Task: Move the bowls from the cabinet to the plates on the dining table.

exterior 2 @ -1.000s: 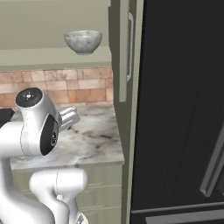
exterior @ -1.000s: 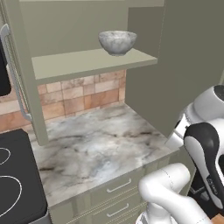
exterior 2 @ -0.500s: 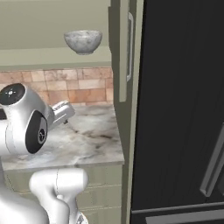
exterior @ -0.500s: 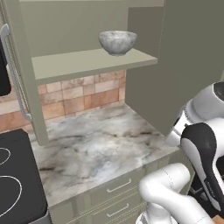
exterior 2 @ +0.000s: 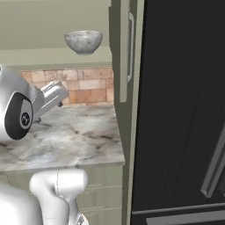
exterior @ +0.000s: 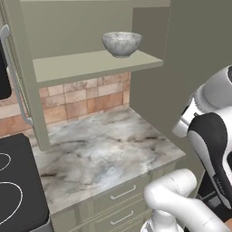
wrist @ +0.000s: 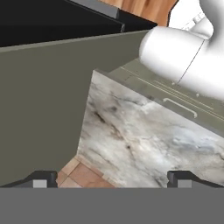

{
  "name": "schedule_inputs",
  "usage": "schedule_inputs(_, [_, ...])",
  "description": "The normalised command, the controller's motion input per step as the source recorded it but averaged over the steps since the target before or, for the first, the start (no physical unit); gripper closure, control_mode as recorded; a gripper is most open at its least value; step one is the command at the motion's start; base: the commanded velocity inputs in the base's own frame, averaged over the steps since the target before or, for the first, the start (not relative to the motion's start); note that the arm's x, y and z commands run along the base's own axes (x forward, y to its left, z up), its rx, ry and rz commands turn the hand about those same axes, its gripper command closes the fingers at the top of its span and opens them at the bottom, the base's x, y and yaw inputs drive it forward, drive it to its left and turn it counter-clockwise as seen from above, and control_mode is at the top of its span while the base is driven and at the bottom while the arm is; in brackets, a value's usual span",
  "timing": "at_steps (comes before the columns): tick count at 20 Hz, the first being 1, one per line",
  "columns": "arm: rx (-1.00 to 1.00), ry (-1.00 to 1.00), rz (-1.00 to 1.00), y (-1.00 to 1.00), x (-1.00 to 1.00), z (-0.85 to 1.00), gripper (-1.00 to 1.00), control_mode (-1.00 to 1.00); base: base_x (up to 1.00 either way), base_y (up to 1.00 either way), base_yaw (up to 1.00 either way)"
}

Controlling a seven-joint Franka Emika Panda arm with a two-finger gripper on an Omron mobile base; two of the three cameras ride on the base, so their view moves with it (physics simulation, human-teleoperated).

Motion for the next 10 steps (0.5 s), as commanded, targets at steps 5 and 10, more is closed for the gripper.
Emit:
schedule_inputs(5, [0.0,-0.01,0.0,-0.04,0.0,0.33,-1.0,-1.0,0.0,0.0,0.0])
schedule_inputs(10, [0.0,-0.01,0.02,-0.07,0.04,0.25,-1.0,-1.0,0.0,0.0,0.0])
